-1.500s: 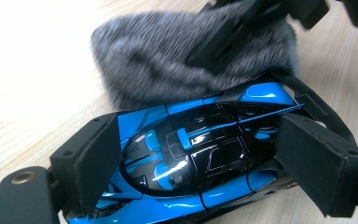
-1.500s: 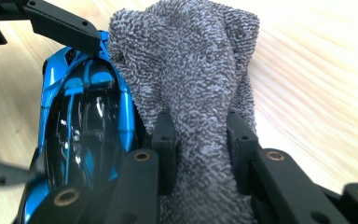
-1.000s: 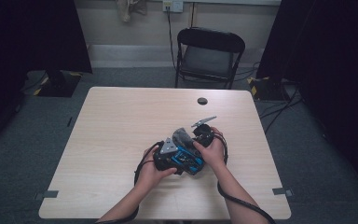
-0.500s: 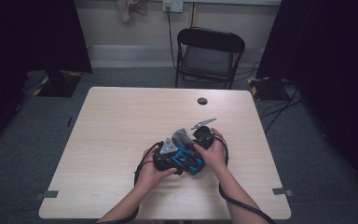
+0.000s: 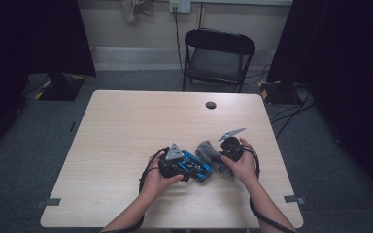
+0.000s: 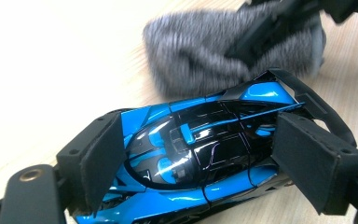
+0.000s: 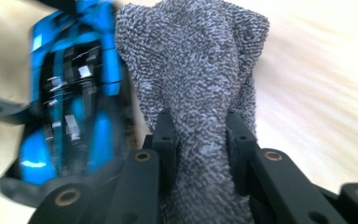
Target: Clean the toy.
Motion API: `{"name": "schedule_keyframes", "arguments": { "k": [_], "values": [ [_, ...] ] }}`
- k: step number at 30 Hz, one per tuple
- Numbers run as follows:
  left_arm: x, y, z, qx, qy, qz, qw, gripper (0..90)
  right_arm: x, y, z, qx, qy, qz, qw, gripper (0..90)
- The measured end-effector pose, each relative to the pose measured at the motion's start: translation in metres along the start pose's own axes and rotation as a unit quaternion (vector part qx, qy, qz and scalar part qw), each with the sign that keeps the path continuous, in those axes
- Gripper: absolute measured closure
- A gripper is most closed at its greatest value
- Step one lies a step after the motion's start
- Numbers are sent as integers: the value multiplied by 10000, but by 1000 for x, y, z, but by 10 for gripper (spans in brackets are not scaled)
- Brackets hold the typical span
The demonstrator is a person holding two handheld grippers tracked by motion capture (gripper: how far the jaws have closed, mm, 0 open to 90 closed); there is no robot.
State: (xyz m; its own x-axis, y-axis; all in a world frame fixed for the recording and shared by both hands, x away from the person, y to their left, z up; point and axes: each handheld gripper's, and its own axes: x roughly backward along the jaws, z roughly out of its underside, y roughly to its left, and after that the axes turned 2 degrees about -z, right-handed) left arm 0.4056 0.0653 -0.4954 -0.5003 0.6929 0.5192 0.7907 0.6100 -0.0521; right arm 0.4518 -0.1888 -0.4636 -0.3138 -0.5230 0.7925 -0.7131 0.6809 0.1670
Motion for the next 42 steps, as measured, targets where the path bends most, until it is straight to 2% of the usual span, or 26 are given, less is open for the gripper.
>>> {"name": "schedule_keyframes", "arguments": {
  "k": [4, 6, 7, 8, 11, 14, 15, 16, 20, 21, 23, 24, 25, 31, 38, 42],
  "values": [
    [0, 0, 0, 8, -9, -7, 10000, 169, 9, -11, -3, -179, -169, 216, 9995, 720],
    [0, 0, 0, 9, -6, -6, 10000, 169, 11, -16, -15, -229, -342, 321, 9986, 720],
    [0, 0, 0, 3, 1, -5, 10000, 169, 11, -16, -15, -229, -342, 321, 9986, 720],
    [0, 0, -1, -2, 18, 3, 10000, 170, 6, -14, -24, -209, -362, 346, 9985, 720],
    [0, 1, 0, -9, 17, 22, 10000, 176, -2, -10, -33, -135, -371, 393, 9984, 720],
    [1, 2, 0, -8, -6, 42, 10000, 180, -21, 1, -47, -154, -445, 276, 9985, 718],
    [1, 2, 0, -8, -6, 42, 10000, 180, -21, 1, -47, -154, -445, 276, 9985, 718],
    [1, 2, 1, -3, -20, 46, 10000, 180, -31, 7, -53, -145, -451, 235, 9986, 717],
    [1, 1, 0, -5, -11, 39, 10000, 180, -45, 16, -61, -79, -372, 141, 9992, 716],
    [1, 1, 0, -5, -13, 40, 10000, 180, -51, 21, -63, -50, -391, -14, 9992, 714],
    [1, 1, 0, -2, -7, 39, 10000, 180, -53, 24, -64, -14, -364, -85, 9993, 713],
    [1, 1, 0, -2, -6, 44, 10000, 180, -57, 28, -64, 139, -282, -56, 9995, 713],
    [1, 1, 0, -2, -6, 44, 10000, 180, -58, 29, -64, 188, -219, -53, 9996, 713],
    [0, 1, 0, 5, -9, 38, 10000, 180, -55, 24, -57, 136, -145, -141, 9997, 713],
    [0, 1, 0, 5, 5, 49, 10000, 180, -50, 18, -49, 216, -104, -298, 9993, 712],
    [1, 1, 0, -12, 15, 50, 10000, 180, -47, 16, -46, 255, -71, -304, 9992, 712]
  ]
}}
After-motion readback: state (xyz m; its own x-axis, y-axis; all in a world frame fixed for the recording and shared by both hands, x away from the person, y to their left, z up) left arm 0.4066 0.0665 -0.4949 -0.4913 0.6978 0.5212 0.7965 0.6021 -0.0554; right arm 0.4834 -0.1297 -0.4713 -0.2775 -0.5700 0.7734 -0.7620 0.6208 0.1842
